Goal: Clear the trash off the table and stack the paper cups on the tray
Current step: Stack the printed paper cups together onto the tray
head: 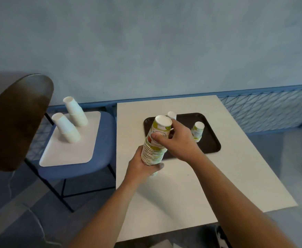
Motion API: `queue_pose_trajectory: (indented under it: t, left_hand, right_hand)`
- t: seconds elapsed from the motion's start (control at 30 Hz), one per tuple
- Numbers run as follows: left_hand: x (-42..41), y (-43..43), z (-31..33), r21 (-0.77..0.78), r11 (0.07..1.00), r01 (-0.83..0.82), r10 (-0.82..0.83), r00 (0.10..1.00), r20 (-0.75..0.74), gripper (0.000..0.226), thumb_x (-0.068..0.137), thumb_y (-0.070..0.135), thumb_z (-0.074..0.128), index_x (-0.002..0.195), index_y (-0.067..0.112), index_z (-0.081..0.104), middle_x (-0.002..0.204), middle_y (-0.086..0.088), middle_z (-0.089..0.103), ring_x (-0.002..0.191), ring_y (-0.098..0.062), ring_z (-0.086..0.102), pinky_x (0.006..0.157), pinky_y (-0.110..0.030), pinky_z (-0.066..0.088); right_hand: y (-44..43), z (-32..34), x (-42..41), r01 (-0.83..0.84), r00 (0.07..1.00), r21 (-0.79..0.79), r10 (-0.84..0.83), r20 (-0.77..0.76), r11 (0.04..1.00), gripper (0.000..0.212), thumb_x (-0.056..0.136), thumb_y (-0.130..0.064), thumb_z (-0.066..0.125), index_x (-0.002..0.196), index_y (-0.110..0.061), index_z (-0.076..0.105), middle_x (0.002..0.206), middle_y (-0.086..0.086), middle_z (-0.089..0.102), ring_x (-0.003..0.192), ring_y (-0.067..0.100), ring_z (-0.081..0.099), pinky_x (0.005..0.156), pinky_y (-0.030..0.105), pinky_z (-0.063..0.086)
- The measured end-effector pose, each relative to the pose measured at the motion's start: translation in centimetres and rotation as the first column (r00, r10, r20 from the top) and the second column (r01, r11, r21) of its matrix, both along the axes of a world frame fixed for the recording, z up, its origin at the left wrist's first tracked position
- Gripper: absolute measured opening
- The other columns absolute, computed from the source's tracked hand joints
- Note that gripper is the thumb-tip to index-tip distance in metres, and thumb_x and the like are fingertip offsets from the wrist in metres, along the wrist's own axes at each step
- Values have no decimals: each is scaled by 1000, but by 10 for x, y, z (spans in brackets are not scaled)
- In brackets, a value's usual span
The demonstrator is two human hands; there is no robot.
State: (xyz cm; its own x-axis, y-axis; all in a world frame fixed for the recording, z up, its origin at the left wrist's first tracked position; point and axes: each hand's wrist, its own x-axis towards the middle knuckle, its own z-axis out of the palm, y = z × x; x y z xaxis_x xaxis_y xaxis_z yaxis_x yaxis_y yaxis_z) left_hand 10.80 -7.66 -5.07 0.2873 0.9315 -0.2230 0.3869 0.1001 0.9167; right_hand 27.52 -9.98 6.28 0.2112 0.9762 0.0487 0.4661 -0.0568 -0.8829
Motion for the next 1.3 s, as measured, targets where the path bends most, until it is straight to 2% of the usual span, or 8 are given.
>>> queue_pose_trajectory:
  t: [0.13, 0.23, 0.47, 0.7, 0.87, 1.13, 1.23, 1.3]
  left_hand:
    - [38, -33, 7, 7, 1000, 19, -19, 999, 28, 73, 63, 43, 96, 125, 45, 57, 113, 20, 73, 104, -3, 70, 89, -27, 57]
    - [57, -47, 13, 10, 1000, 18, -18, 999, 38, 65, 65, 41, 96, 115, 54, 56, 109, 23, 73, 101, 2, 69, 83, -21, 54]
    - [79, -47, 23, 18, 999, 49, -50, 997, 66, 69, 67, 39, 96, 121, 54, 56, 109, 28, 71, 97, 10, 67, 82, -19, 53]
    - [90, -25, 25, 21, 995, 100, -101, 991, 82, 70, 68, 37, 96, 126, 46, 58, 109, 25, 72, 100, 4, 69, 88, -25, 58]
    - [90, -7, 23, 47, 989, 142, -145, 987, 76, 70, 66, 40, 96, 125, 48, 58, 112, 21, 73, 103, -1, 70, 95, -34, 59]
    - [83, 7, 20, 48, 984, 169, -170, 985, 10, 66, 66, 47, 95, 118, 55, 54, 107, 28, 69, 100, 4, 68, 90, -30, 60]
    - [85, 12, 19, 49, 985, 165, -165, 986, -12, 68, 66, 48, 95, 120, 54, 53, 107, 26, 70, 100, 4, 68, 87, -26, 59]
    - [88, 15, 18, 51, 986, 160, -159, 987, -27, 73, 66, 50, 95, 125, 51, 52, 109, 23, 70, 102, 1, 68, 87, -26, 59]
  right_hand:
    - [-33, 11, 41, 12, 999, 29, -13, 51, 999, 40, 82, -47, 80, 113, -32, 60, 107, -14, 71, 98, 3, 68, 81, 23, 58]
    - [-46, 16, 61, 37, 995, 52, -41, 86, 998, 41, 81, -51, 80, 112, -33, 61, 101, -18, 70, 93, -2, 66, 75, 17, 56]
    - [-53, 10, 80, 79, 996, 63, -82, 48, 995, 41, 83, -47, 80, 115, -32, 60, 95, -27, 63, 91, -22, 58, 65, 4, 48]
    - [-37, 14, 94, 64, 994, 40, -67, 81, 997, 47, 81, -53, 79, 119, -31, 60, 102, -23, 67, 92, -12, 64, 70, 8, 49]
    - [-25, 18, 97, 88, 993, 61, -92, 70, 994, 47, 83, -50, 77, 122, -28, 61, 103, -21, 65, 91, -10, 63, 67, 5, 47]
    - [-16, 9, 93, 149, 988, 91, -153, 33, 985, 45, 83, -51, 77, 120, -33, 57, 102, -24, 62, 92, -9, 62, 68, 7, 48]
    - [-11, 6, 93, 175, 984, 96, -177, 20, 980, 47, 82, -51, 77, 121, -33, 57, 103, -23, 62, 94, -7, 61, 73, 9, 48]
    - [-8, 5, 97, 193, 981, 93, -194, -3, 977, 44, 83, -50, 77, 118, -35, 55, 100, -25, 62, 91, -8, 62, 69, 8, 49]
